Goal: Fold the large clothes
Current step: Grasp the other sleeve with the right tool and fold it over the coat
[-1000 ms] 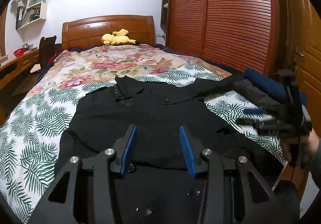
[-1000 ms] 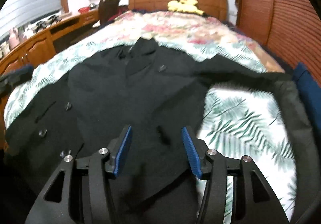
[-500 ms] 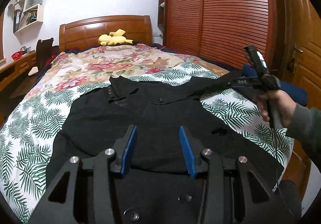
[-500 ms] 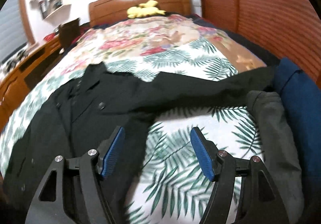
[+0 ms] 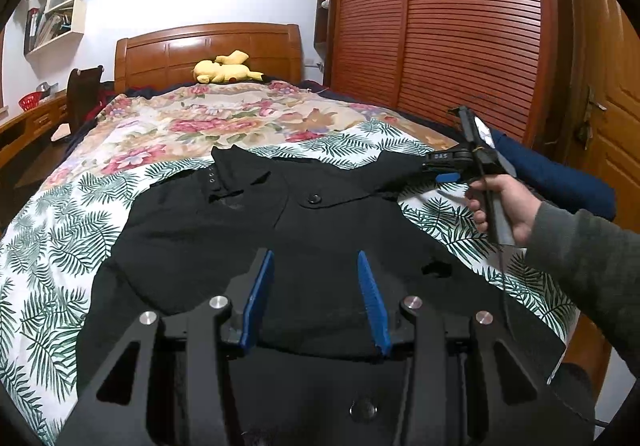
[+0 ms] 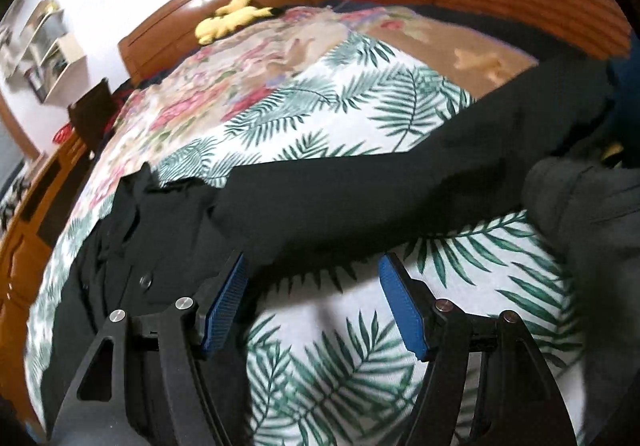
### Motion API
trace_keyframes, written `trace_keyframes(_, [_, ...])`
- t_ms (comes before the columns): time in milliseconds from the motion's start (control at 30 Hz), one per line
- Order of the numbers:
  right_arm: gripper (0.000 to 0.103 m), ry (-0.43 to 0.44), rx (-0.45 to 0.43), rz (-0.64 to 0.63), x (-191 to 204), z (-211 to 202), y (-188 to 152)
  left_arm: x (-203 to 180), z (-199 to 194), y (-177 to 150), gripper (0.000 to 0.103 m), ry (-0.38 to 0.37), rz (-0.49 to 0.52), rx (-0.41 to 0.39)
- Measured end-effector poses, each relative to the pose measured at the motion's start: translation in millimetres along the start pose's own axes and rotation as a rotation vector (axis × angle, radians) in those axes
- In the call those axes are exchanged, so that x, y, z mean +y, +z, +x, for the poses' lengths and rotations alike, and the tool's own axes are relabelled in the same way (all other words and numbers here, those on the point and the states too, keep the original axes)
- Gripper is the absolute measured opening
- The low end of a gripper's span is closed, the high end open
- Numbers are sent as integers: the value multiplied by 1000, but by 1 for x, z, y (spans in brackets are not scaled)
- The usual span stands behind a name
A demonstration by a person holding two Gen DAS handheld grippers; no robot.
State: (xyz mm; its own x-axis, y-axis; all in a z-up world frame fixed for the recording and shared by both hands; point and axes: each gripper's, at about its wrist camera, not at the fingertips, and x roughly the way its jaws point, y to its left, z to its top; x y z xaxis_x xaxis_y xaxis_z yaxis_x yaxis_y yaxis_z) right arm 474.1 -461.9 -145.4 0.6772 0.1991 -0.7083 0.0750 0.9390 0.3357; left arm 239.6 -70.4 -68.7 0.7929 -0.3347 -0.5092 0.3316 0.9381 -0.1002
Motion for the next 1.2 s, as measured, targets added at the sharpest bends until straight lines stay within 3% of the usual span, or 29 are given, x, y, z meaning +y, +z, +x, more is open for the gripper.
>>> trace_keyframes(333, [68, 39, 27, 153, -22, 28, 10, -2, 9, 1, 42, -3, 14, 21])
trace_keyframes(467, [13, 16, 4, 58, -9, 27, 17, -1, 9, 0, 42, -4, 12, 21])
trace_keyframes(533, [10, 5, -37, -6, 5, 17, 20, -1, 8, 0, 42, -3, 11, 21])
trace_keyframes(633, [8, 4, -109, -157, 38, -5, 24, -1, 8, 0, 42, 2, 9, 20])
trace_keyframes(833, [8, 157, -181, -457, 122, -60, 3, 2, 6, 2, 42, 8, 5, 14])
trace_keyframes(933, [8, 257, -120, -570, 162, -75, -28, 4, 5, 2, 42, 14, -1, 9])
trace_keyframes(1033, [9, 269, -31, -627, 181, -70, -58, 7, 3, 2, 42, 19, -6, 8])
trace_keyframes(1100, [15, 242, 32, -640, 185, -61, -72, 8, 2, 2, 42, 19, -8, 6])
trace_keyframes(1167, [32, 218, 83, -655, 185, -54, -83, 8, 0, 2, 42, 21, -7, 5])
trace_keyframes(1200, [35, 205, 93, -662, 184, -53, -86, 9, 0, 2, 42, 20, -7, 5])
